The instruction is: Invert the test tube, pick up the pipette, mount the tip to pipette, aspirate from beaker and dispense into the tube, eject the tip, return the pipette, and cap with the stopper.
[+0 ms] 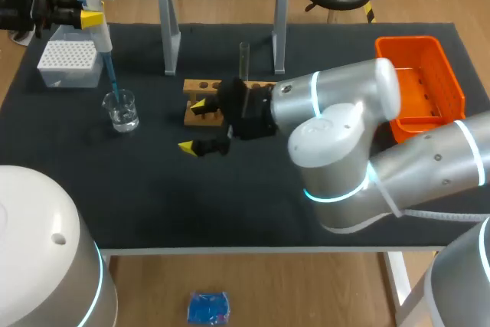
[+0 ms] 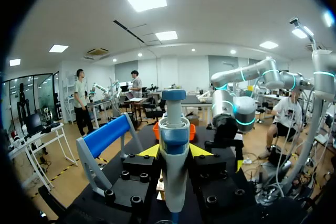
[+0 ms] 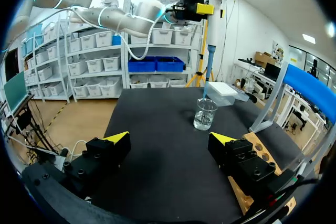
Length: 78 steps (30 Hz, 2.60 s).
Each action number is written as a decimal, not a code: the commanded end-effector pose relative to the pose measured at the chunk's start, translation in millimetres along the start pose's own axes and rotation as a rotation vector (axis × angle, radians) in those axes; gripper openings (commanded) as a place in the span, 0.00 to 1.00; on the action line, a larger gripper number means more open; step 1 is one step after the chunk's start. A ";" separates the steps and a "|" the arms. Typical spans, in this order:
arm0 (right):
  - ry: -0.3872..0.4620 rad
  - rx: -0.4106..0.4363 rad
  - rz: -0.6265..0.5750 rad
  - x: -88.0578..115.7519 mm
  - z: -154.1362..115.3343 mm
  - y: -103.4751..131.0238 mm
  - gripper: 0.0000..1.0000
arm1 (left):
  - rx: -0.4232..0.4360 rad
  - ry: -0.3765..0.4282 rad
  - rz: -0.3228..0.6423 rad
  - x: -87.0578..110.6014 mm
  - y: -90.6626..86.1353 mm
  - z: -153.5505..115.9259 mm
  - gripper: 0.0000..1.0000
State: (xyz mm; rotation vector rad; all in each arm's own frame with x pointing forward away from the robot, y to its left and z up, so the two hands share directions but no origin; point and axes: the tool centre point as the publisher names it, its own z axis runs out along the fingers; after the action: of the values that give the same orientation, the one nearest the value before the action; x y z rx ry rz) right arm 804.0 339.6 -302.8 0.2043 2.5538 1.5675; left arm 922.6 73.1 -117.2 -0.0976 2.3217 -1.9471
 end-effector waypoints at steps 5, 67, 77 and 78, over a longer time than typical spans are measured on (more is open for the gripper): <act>-0.101 0.004 0.010 3.1 70.1 -7.4 1.00 | 0.001 0.003 0.002 -0.7 0.3 -0.6 0.00; -0.146 0.015 -0.017 -22.0 83.0 -16.4 1.00 | 0.007 0.003 0.003 -3.5 4.2 -0.1 0.00; -0.146 0.015 -0.017 -22.0 83.0 -16.4 1.00 | 0.020 0.002 0.003 -8.0 16.1 2.2 0.00; -0.146 0.015 -0.017 -22.0 83.0 -16.4 1.00 | 0.017 0.000 0.001 -8.1 17.2 2.4 0.00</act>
State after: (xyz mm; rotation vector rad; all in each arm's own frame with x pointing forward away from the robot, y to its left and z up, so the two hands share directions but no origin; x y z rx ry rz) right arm 840.6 400.8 -354.5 0.2865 2.4471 1.4747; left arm 927.5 74.1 -131.4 -0.1024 2.3031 -1.9607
